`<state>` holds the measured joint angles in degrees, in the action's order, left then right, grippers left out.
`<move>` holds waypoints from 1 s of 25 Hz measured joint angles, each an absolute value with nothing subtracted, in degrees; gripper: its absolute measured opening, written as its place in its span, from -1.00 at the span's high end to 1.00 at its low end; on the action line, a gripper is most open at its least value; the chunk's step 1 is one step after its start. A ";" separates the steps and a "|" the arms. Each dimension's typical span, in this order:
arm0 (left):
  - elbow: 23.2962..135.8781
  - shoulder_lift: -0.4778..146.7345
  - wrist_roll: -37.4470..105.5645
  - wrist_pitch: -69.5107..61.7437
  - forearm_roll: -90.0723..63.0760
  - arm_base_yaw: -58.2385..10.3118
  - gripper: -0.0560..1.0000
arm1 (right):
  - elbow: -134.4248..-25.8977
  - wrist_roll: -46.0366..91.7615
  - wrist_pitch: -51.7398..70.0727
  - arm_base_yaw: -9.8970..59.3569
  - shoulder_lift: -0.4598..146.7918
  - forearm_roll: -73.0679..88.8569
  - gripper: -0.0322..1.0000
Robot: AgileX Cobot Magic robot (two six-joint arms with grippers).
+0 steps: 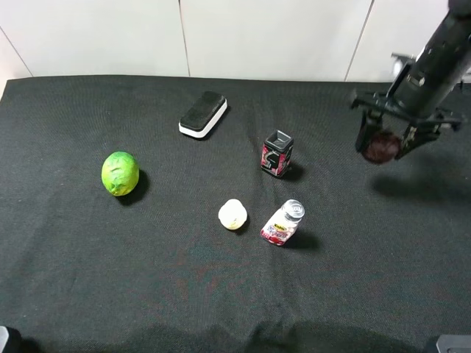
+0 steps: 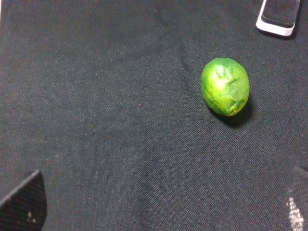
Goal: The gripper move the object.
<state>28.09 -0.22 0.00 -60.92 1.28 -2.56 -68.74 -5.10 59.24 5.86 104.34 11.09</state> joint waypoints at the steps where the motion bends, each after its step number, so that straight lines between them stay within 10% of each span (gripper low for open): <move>1: 28.09 -0.22 0.00 -60.92 1.28 -2.56 -0.97 | -69.57 -5.10 59.95 5.86 104.02 11.09 0.07; 25: 28.09 -0.22 0.00 -60.92 1.28 -2.56 -0.97 | -94.74 -10.07 68.10 17.58 107.30 6.39 0.07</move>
